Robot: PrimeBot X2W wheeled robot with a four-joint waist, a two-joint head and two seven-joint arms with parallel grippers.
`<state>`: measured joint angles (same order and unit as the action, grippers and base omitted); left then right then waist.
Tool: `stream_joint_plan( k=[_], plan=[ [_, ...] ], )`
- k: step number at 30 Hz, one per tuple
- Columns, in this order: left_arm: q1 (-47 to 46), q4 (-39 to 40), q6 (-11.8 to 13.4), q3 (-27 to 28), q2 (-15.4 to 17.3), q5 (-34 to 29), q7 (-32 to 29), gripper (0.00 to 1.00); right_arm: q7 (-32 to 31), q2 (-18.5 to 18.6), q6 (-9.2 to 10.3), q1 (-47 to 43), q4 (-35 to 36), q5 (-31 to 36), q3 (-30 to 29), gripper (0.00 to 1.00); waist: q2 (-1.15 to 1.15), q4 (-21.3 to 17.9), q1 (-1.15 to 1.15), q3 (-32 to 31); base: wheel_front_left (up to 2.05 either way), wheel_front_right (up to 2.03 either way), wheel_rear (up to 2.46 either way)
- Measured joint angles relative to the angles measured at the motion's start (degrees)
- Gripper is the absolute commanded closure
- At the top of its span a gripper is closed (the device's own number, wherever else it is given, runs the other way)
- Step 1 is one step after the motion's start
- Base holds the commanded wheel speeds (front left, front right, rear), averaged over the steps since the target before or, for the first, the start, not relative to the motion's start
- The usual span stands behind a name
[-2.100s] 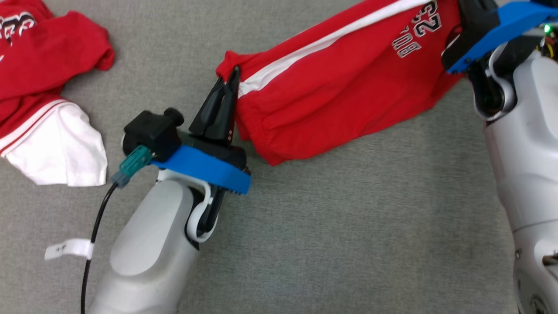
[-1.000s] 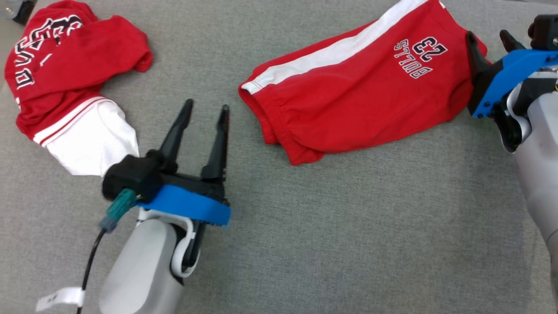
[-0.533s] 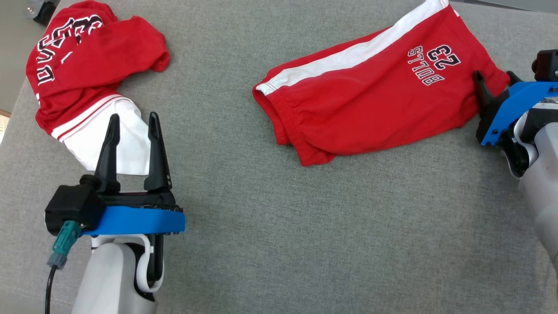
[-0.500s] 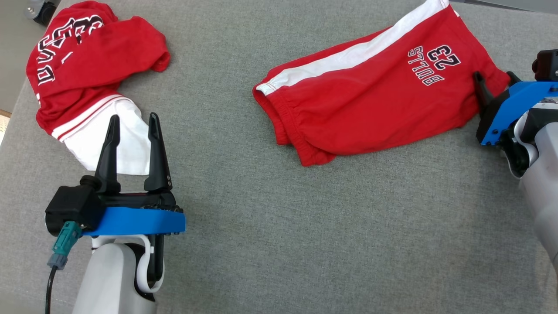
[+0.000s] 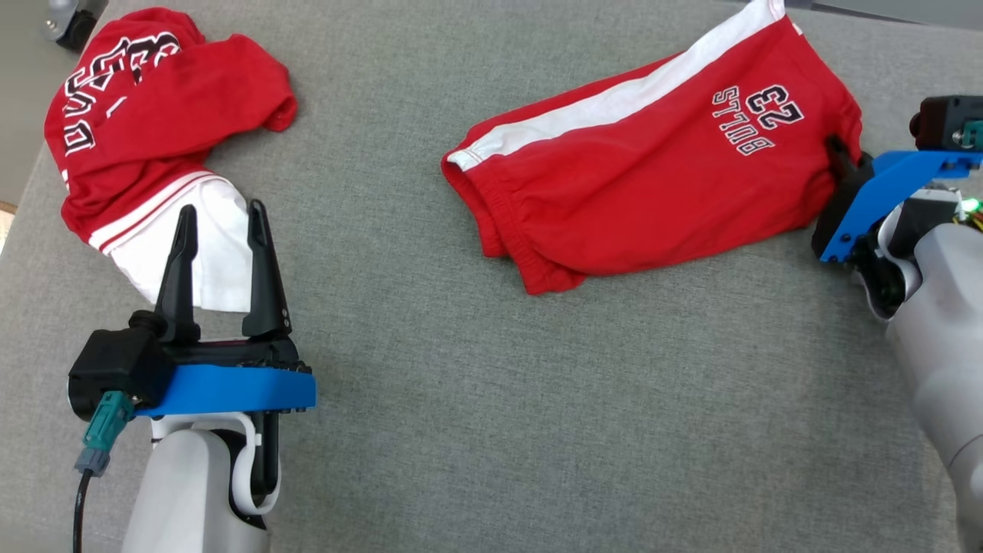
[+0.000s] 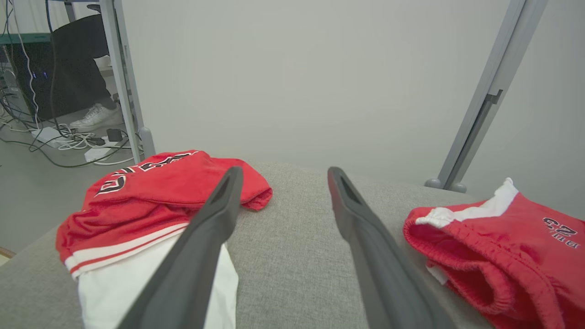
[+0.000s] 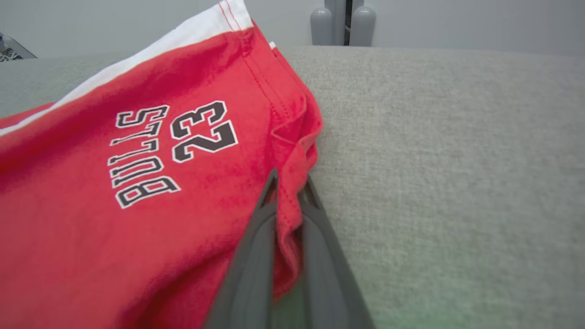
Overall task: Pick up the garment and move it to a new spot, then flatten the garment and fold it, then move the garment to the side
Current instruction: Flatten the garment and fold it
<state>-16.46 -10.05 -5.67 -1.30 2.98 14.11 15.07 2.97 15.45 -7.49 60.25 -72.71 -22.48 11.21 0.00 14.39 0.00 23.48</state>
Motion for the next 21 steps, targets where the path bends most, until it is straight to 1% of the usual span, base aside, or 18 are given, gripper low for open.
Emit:
stream_joint_plan(
  k=[5,10,11,15,21],
  plan=[
    [0.38,-0.36,0.01,0.47,-0.02,-0.03,-0.01,0.0,2.72,-0.55,0.0,-2.72,1.63,-2.35,0.38,1.0,0.0,-1.47,0.0,-1.48,0.0,0.0,0.0],
    [1.72,-0.49,-0.01,1.27,-0.04,-0.86,-0.01,0.0,5.58,-1.05,0.0,-7.35,5.54,-6.72,1.16,1.0,0.0,-3.87,0.0,-3.46,0.0,0.0,0.0],
    [2.62,-0.48,-0.11,1.9,-0.07,-1.21,-0.01,0.0,6.34,-1.18,0.0,-9.76,7.37,-8.8,1.54,1.0,0.0,-5.0,0.0,-4.32,0.0,0.0,0.0],
    [4.18,-0.47,-0.26,2.82,-0.07,-2.02,-0.01,0.0,7.75,-0.96,0.0,-15.4,11.01,-13.04,1.72,1.0,0.0,-7.37,0.0,-6.14,0.0,0.0,0.0],
    [6.32,-0.25,-0.38,3.63,-0.08,-2.56,-0.01,0.0,9.27,0.45,0.0,-23.77,15.3,-18.75,0.54,1.0,0.0,-10.11,0.0,-8.68,0.0,0.0,0.0]
  ],
)
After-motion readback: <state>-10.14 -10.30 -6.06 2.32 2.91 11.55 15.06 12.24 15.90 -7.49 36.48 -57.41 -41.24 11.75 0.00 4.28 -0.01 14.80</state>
